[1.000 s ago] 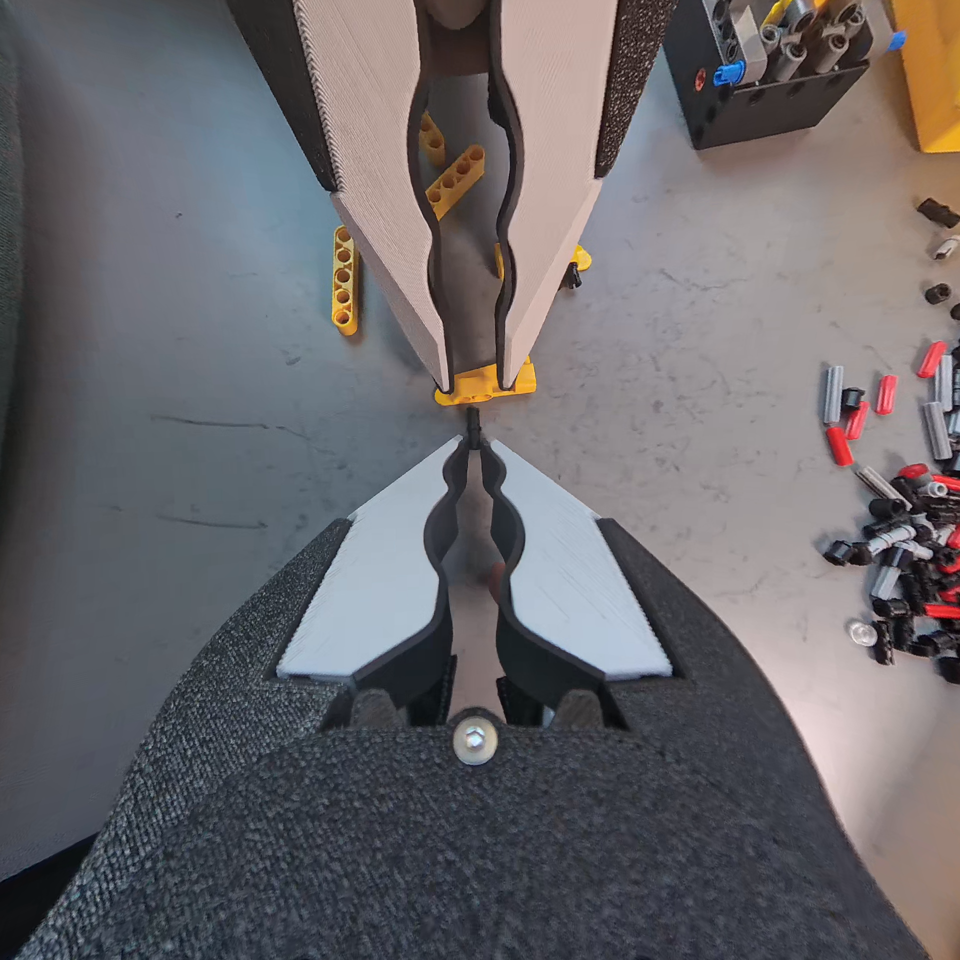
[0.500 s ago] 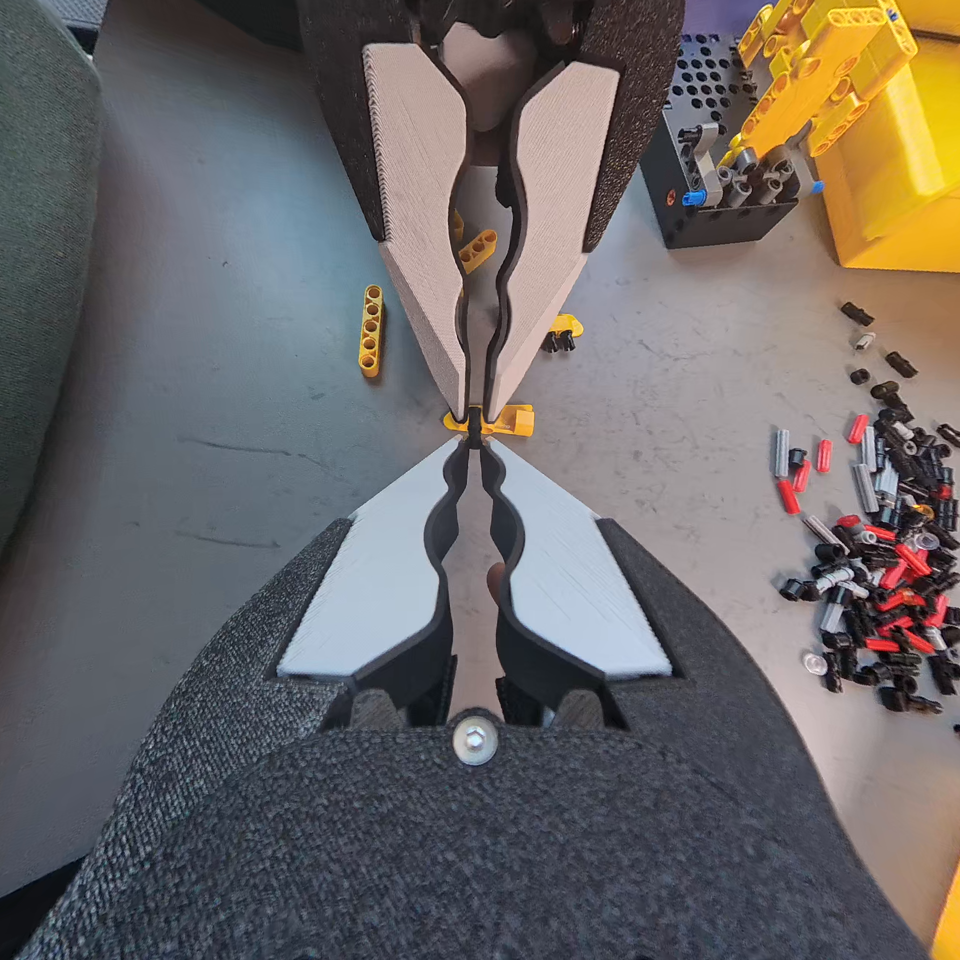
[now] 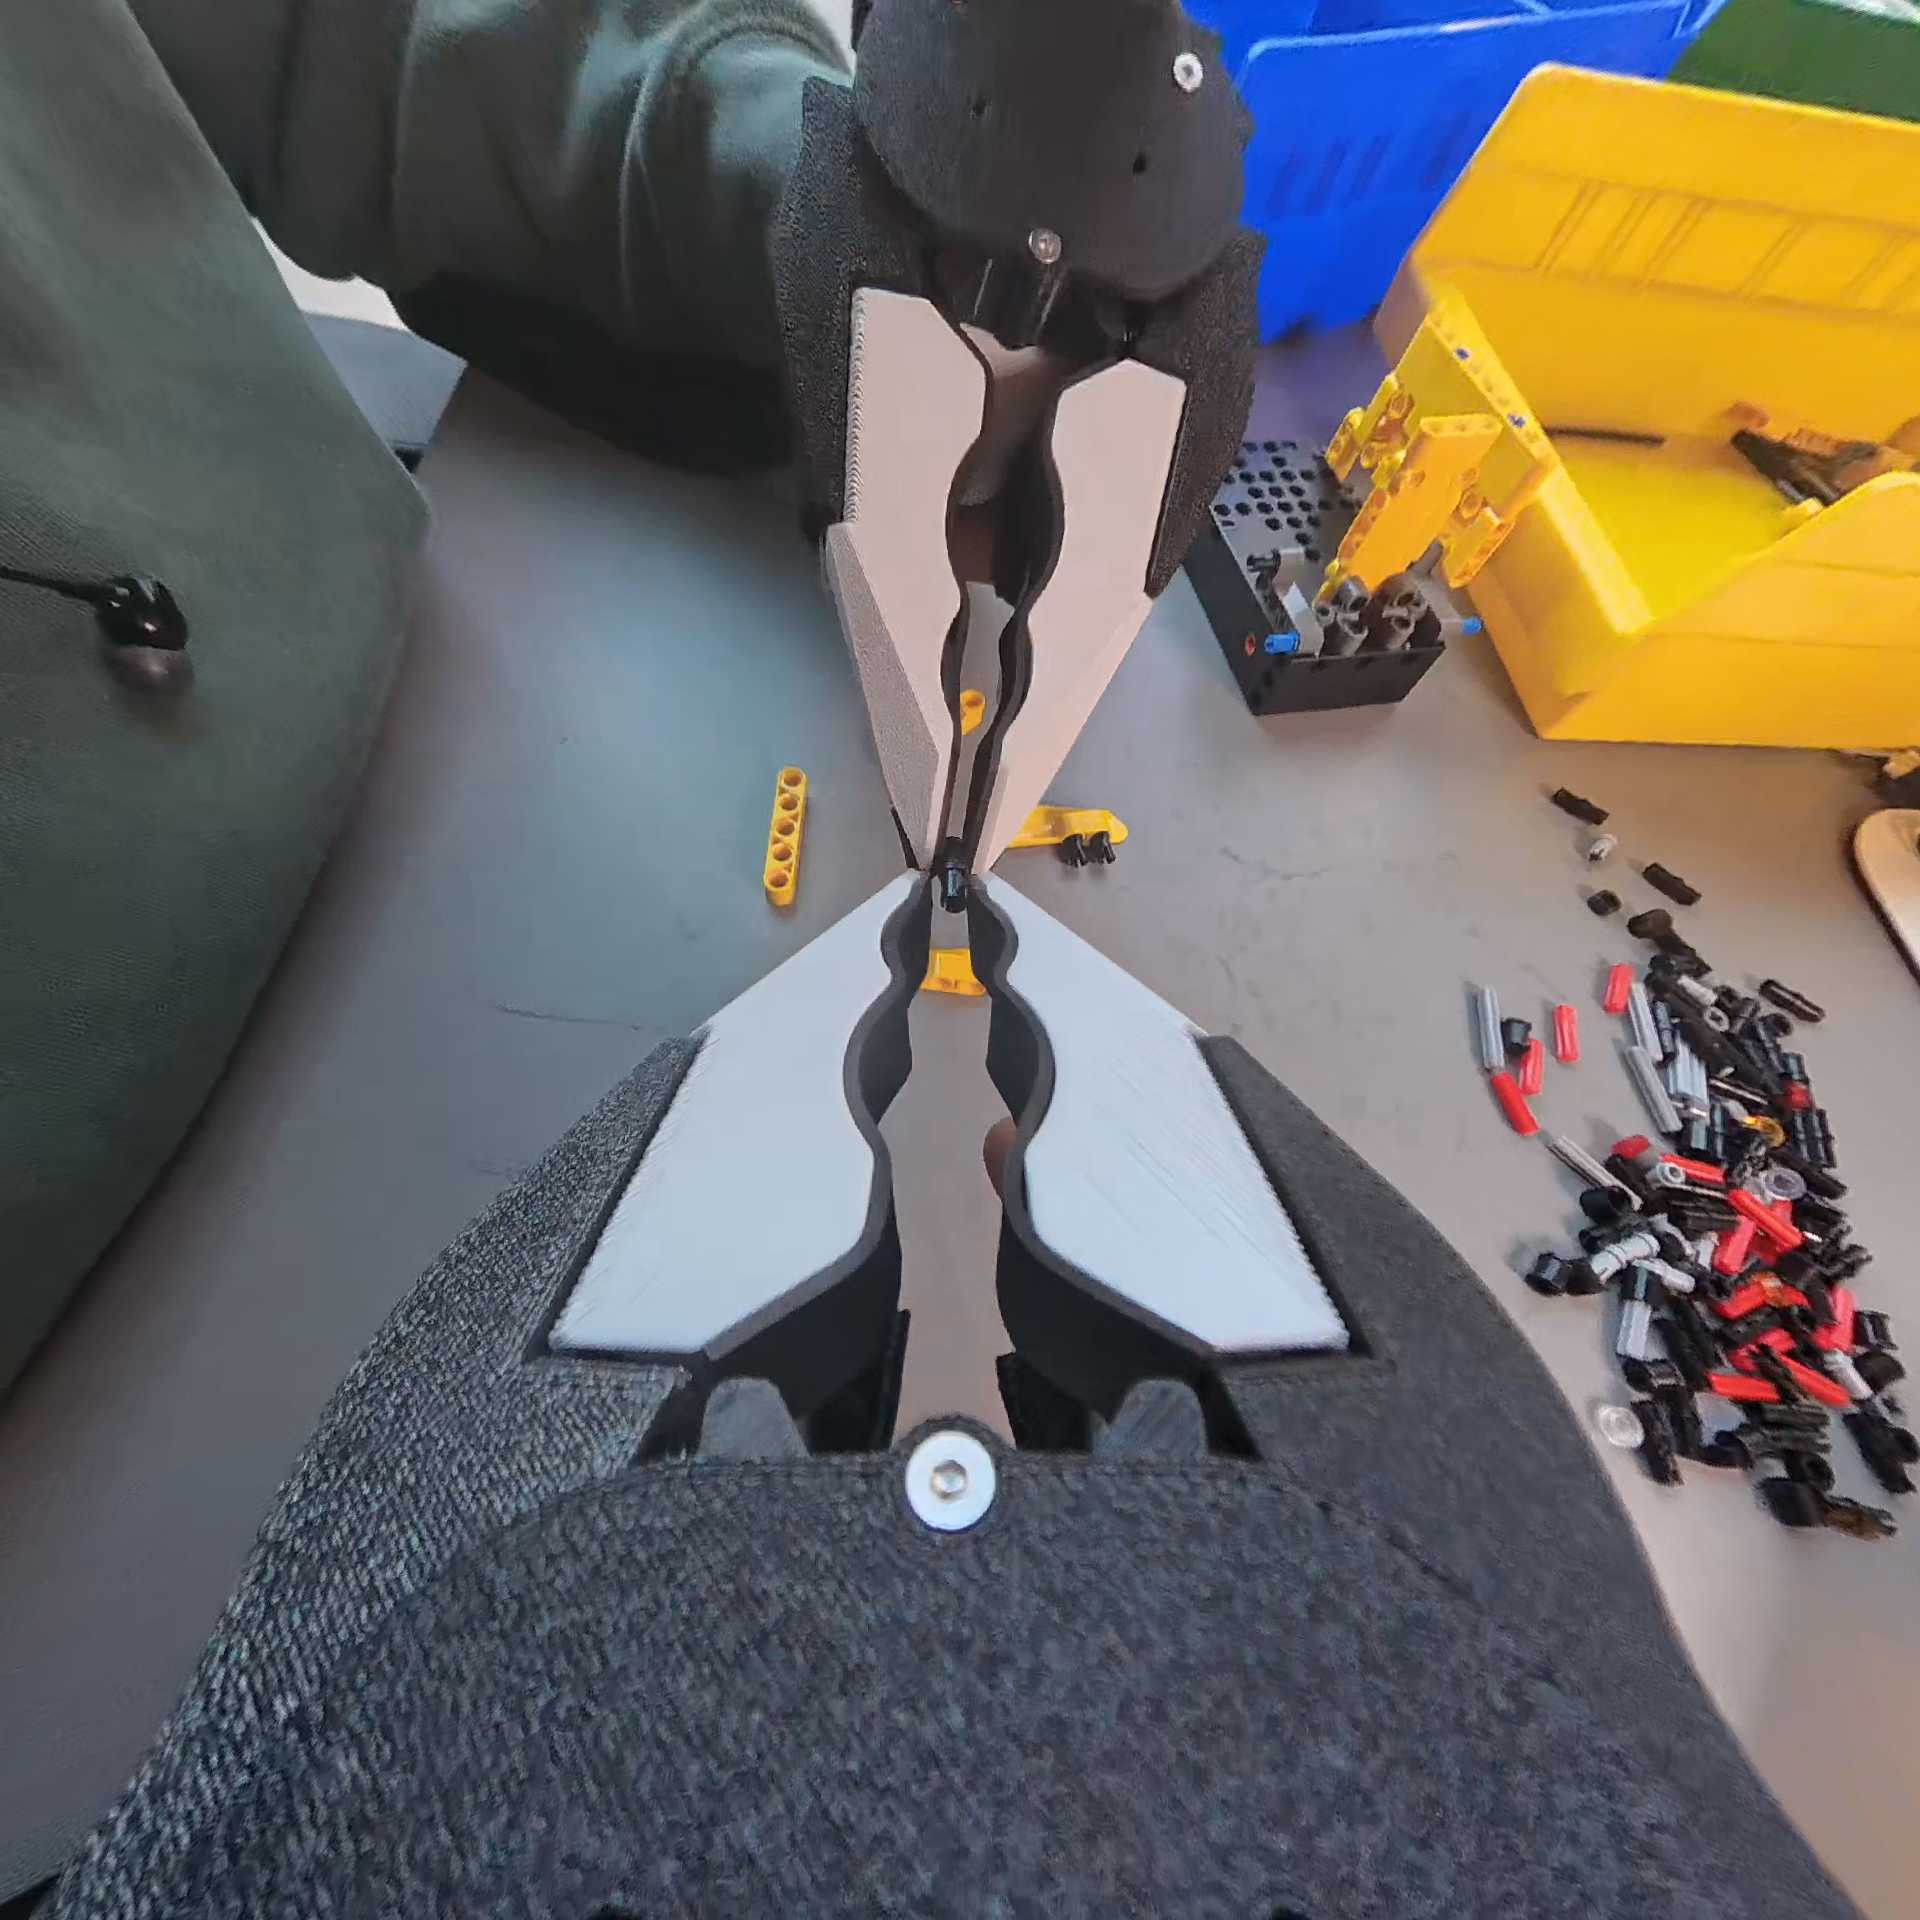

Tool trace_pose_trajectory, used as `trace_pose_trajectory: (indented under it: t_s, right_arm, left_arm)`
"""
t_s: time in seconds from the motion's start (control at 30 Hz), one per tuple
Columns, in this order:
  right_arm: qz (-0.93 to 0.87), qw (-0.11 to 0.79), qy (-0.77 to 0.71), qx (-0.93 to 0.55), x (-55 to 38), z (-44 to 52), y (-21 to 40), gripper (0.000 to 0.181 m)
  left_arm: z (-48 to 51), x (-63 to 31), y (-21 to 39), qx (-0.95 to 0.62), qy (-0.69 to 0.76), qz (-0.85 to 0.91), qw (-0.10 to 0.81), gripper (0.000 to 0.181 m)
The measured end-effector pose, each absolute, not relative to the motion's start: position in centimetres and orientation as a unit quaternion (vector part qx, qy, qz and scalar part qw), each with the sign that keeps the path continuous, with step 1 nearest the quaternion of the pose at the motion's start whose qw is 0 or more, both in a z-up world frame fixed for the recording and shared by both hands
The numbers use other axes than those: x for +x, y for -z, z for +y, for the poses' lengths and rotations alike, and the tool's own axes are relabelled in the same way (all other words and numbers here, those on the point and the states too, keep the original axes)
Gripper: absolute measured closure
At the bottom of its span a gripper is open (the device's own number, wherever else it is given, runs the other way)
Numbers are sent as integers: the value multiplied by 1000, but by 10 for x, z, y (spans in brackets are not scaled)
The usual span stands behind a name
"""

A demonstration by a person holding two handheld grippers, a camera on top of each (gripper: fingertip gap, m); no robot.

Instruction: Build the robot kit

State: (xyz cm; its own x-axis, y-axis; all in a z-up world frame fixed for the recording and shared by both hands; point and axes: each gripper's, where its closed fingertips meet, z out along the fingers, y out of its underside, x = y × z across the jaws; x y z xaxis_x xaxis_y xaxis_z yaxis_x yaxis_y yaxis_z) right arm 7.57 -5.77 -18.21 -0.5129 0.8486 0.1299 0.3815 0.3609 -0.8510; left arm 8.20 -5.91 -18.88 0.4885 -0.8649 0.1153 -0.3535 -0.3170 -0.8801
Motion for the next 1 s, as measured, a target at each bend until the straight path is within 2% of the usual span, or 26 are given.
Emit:
trace_pose_trajectory:
  t_s: [0.63,0.77,0.87,1.0]
  right_arm:
    - [-752,295,-434,-399,77,-57,171,177]
    - [-750,290,-427,-413,81,-46,174,177]
    - [-750,288,-411,-430,86,-34,181,177]
    - [-754,283,-403,-434,89,-32,185,177]
  left_arm:
    - [-59,83,176,-738,349,378,437,178]
    - [-49,71,194,-771,286,378,424,161]
    - [-51,69,217,-798,238,400,383,150]
    - [-48,70,233,-816,191,416,352,144]
